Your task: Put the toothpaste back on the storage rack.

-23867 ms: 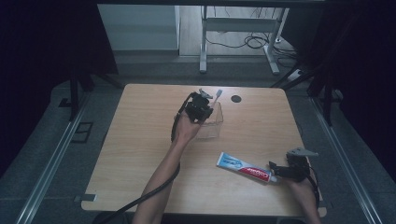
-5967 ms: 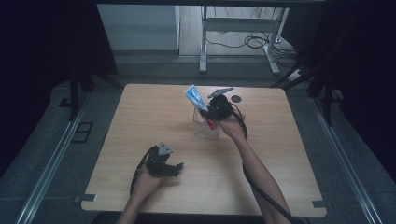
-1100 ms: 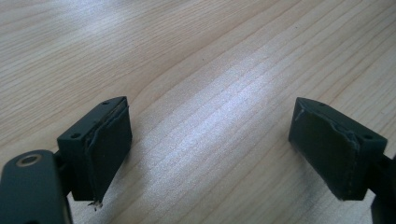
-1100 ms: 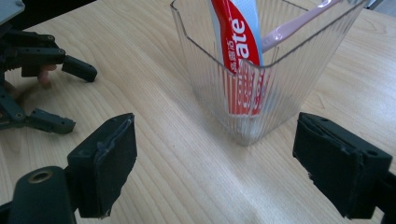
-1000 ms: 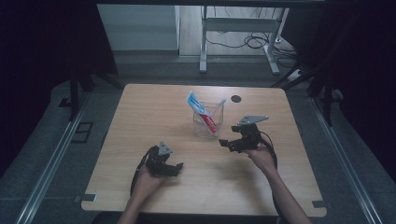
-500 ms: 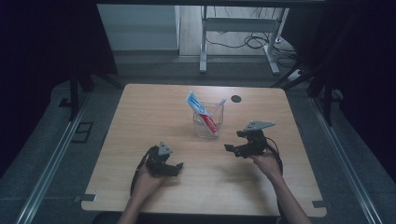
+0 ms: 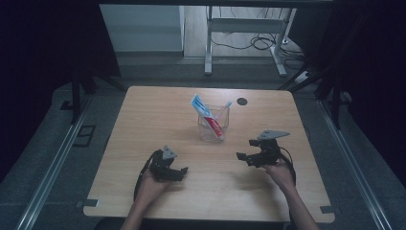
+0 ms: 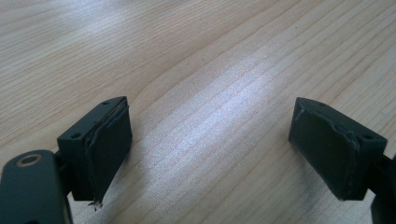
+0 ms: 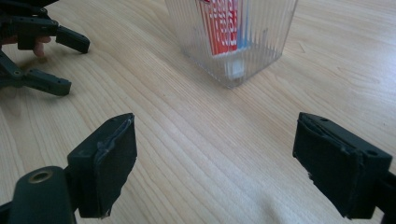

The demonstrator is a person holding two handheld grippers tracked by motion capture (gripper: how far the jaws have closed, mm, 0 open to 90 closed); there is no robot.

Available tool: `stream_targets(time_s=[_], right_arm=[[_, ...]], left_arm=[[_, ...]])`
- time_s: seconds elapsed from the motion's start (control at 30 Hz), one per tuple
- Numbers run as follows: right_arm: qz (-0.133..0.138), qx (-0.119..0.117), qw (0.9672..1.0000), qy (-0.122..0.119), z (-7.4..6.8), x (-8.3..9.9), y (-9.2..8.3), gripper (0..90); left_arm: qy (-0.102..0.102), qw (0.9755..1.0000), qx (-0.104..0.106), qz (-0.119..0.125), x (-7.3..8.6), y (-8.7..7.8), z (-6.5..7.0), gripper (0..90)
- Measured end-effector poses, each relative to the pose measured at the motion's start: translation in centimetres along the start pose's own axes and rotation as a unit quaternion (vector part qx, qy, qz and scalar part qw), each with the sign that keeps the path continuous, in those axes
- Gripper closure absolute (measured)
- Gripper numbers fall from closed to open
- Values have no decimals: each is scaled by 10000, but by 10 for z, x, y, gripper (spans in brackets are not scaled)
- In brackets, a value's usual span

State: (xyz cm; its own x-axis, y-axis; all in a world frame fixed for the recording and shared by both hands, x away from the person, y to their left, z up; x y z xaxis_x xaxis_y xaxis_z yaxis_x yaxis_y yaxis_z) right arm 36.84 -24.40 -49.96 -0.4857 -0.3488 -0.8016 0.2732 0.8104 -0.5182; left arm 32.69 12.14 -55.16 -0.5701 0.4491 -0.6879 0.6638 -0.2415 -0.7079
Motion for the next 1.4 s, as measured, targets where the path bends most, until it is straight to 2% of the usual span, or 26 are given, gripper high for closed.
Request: stream_targets(time_s=[0.43,0.83,1.27,1.4], right_arm=[[16,118,9997,194,4,23,-15,135],[-44,220,9994,264,2,41,-26,134],[-233,327,9985,373,2,66,-30,135],[-413,446,9976,338,3,73,-26,131]], left_arm=[[-12,10000,0,6,0,0,0,134],[-20,10000,-21,3,0,0,0,133],[-20,10000,-24,7,0,0,0,134],[-20,10000,-26,5,0,0,0,134]])
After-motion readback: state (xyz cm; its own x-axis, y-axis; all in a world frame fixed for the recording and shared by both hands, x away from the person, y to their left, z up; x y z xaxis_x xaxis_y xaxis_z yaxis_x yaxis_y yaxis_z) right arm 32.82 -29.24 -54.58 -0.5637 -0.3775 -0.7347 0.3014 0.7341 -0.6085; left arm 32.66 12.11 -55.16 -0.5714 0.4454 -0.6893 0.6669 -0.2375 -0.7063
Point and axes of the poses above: each handheld gripper's, and its own axes: y roughly forward along the jaws, x roughly out of its underside, z roughly to its right, the point moved 1 cm from there along y, roughly forward along the jaws, and after that the axes turned 15 degrees about -x, right-handed, at the moved point
